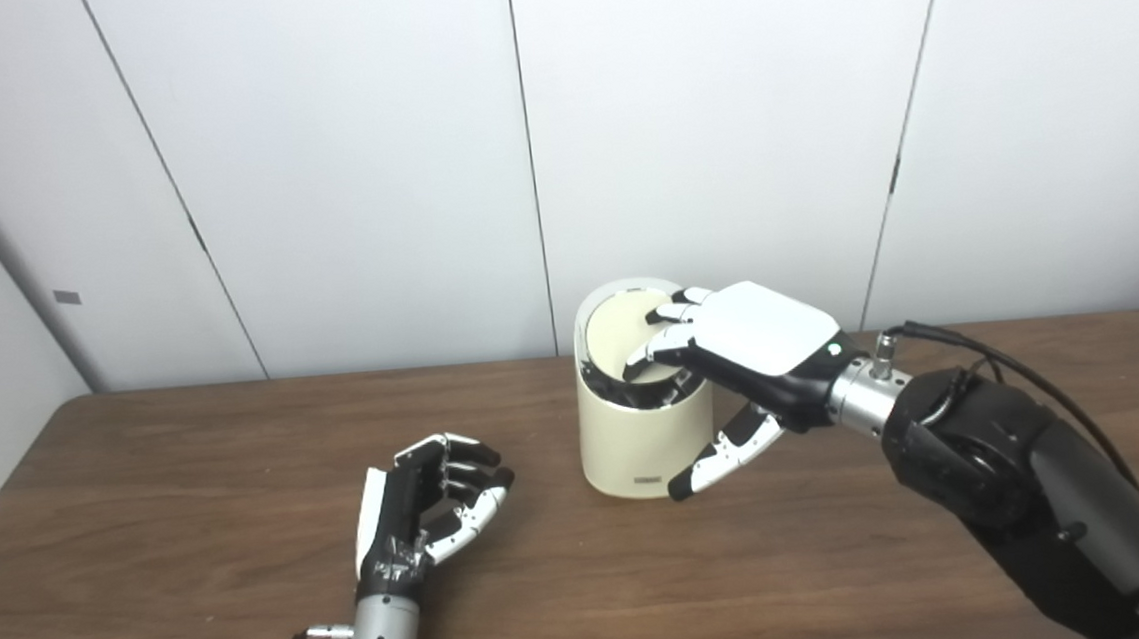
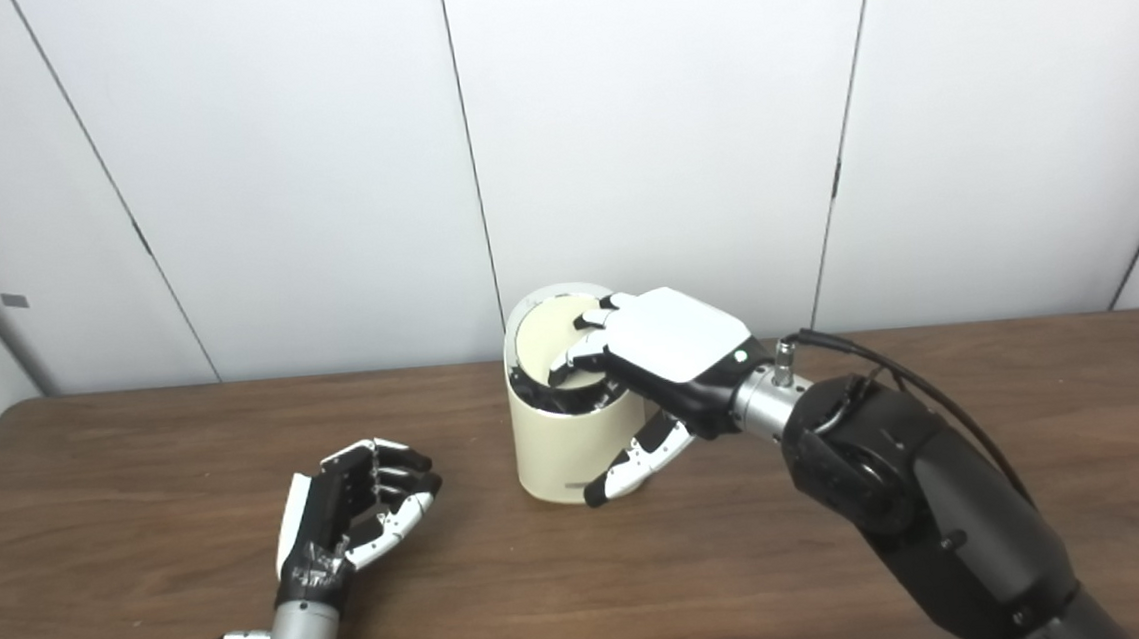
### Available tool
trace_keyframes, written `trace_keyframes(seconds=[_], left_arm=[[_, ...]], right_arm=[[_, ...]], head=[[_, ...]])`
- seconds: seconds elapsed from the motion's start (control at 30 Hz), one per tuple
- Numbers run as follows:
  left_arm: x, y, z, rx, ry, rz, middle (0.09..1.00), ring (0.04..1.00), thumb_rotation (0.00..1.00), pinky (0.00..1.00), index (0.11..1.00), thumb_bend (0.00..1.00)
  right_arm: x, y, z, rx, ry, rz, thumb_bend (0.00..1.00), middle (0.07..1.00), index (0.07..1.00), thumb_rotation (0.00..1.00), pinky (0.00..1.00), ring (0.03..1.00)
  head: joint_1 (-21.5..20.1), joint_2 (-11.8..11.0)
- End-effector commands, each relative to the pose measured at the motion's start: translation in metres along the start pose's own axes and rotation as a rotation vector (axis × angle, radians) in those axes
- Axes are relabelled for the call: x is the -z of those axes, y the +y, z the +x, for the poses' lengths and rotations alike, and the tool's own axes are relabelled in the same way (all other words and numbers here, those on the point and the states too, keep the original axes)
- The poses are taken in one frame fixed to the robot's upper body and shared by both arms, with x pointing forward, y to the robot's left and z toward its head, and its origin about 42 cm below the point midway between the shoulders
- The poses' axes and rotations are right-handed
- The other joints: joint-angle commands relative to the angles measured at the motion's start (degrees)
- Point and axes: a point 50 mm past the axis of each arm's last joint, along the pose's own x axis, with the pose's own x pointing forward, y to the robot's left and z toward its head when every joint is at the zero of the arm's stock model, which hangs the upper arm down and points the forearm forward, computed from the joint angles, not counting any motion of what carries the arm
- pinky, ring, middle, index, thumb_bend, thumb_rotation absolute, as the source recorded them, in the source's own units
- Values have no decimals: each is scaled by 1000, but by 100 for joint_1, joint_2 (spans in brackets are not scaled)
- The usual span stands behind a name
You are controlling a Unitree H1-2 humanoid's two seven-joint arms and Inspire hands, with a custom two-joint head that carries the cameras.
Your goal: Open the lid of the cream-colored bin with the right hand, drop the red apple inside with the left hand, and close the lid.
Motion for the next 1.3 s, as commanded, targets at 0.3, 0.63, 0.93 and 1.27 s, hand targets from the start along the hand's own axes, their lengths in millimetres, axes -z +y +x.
trace_keyframes(seconds=[0.3, 0.63, 0.93, 1.27], left_arm=[[11, -3, -19, -12, 56, -27, 584, 514, 63, 404, 496, 498], [12, -2, -18, -11, 60, -22, 578, 506, 62, 399, 496, 498], [14, -2, -15, -3, 59, -17, 583, 514, 62, 407, 496, 498], [16, -4, -13, -1, 59, -18, 582, 515, 61, 411, 496, 497]], right_arm=[[-2, 2, 6, -234, 43, -128, 731, 800, 782, 715, 979, 935], [-3, 6, 9, -275, 57, -123, 752, 806, 794, 746, 940, 933], [2, -4, 6, -218, 62, -11, 727, 806, 787, 708, 975, 934], [13, -42, -14, 172, 27, 172, 654, 767, 749, 579, 889, 891]], head=[[34, 70], [18, 63], [-20, 26], [-42, -51]])
